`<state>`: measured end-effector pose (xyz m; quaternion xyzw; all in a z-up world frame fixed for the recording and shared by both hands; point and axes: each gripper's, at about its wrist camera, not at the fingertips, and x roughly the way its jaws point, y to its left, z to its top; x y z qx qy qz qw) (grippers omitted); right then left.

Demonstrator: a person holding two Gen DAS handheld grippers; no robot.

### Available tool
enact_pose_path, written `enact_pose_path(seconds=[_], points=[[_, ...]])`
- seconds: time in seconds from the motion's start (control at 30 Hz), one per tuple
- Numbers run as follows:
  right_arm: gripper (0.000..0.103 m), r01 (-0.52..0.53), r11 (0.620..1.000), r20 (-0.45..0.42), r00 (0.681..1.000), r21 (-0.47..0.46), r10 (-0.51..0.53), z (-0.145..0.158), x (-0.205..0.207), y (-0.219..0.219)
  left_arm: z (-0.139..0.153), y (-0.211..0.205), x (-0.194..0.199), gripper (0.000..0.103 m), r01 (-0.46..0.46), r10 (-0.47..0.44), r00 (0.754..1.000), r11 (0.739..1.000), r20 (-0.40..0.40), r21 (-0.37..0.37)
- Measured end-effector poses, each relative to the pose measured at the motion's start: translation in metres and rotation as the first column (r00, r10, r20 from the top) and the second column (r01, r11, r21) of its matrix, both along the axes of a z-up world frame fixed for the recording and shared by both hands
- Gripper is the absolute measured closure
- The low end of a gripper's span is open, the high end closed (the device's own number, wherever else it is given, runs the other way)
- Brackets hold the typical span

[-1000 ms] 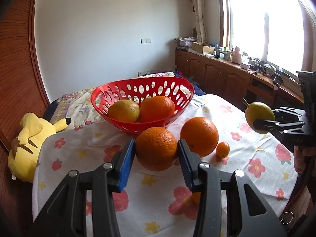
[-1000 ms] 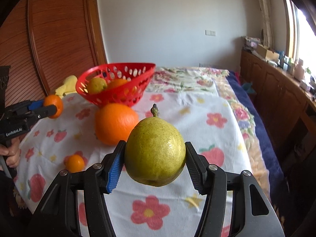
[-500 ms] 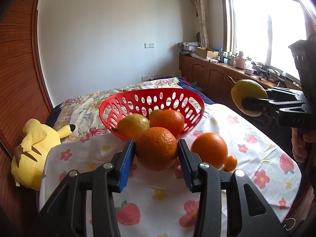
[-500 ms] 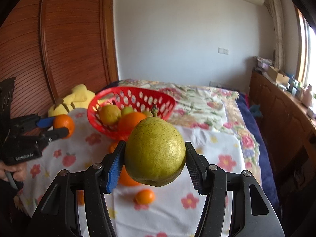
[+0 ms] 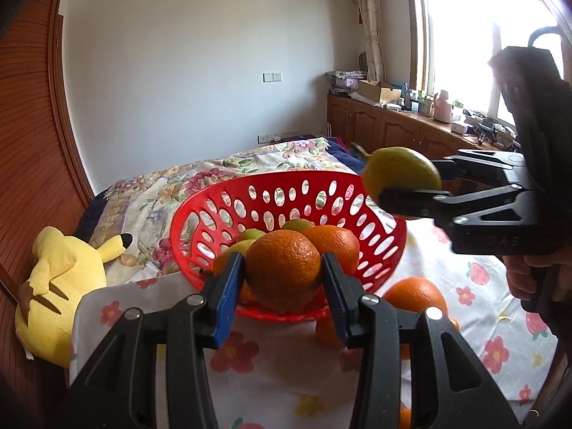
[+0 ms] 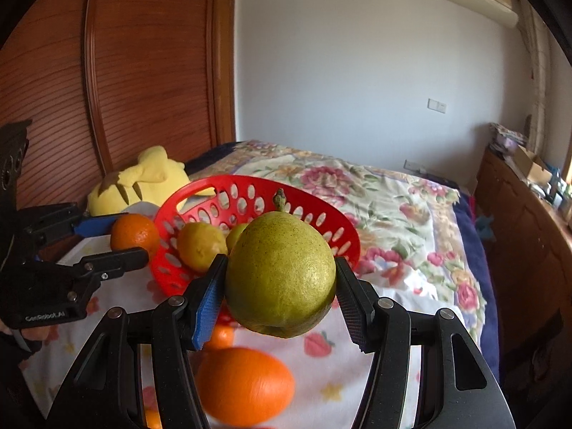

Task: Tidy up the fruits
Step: 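Carry the orange and pear over the red basket and open both tools to drop them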

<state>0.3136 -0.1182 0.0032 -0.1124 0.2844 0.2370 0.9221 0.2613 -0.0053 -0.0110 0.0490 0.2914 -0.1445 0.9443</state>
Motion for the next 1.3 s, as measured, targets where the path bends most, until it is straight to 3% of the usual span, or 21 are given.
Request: enact_pose_path(seconds=[0.57, 0.83, 0.97, 1.3], points=[[0.043, -0.040, 0.999, -0.100, 0.994, -0.028, 0.037, -0.033, 0.073, 0.014, -0.018, -0.018, 0.036, 0.060, 0.021, -0.019, 0.998, 0.999, -0.055, 0.035], [0.042, -0.051, 0.997, -0.125, 0.991, -0.062, 0.043, -0.043, 0.078, 0.021, -0.024, -0.019, 0.040, 0.060, 0.020, -0.017, 0.998, 0.999, -0.067, 0.040], [0.036, -0.023, 0.999, -0.100, 0.995, -0.047, 0.018, -0.039, 0.077, 0.015, -0.026, -0.021, 0.040, 0.060, 0.021, -0.018, 0.997, 0.999, -0.072, 0.044], [0.035, -0.004, 1.000, -0.074, 0.997, -0.026, 0.002, -0.031, 0.061, 0.000, -0.029, -0.025, 0.038, 0.059, 0.024, -0.020, 0.996, 0.999, -0.082, 0.049]])
